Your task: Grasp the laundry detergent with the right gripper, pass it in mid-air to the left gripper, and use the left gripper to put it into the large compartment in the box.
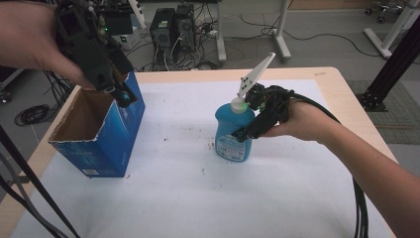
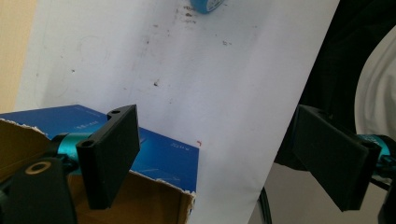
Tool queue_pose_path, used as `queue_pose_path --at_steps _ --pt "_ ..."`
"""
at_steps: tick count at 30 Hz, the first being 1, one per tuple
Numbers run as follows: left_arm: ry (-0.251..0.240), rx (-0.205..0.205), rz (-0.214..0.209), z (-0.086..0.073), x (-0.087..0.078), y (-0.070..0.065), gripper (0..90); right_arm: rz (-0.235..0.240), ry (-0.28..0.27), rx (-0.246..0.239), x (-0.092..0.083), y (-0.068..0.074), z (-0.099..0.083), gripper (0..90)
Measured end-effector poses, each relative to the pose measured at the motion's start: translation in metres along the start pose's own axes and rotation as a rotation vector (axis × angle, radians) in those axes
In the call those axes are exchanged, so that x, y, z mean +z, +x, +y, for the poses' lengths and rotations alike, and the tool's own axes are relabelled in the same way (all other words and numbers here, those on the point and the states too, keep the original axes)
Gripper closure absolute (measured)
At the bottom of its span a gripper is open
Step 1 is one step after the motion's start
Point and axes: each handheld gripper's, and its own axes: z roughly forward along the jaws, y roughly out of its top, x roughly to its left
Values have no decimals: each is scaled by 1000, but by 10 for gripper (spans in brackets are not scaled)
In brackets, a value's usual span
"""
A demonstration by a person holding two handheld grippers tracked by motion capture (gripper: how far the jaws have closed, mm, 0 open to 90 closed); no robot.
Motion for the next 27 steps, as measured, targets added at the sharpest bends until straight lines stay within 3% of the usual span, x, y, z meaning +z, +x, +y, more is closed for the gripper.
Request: queue_pose_path --at_steps 19,27 --pt "-10 6 5 1 1 -1 160 -33 -48 4 -3 0 -5 453" --pt "-13 20 12 3 -1 0 161 4 -87 -10 -11 4 1 460"
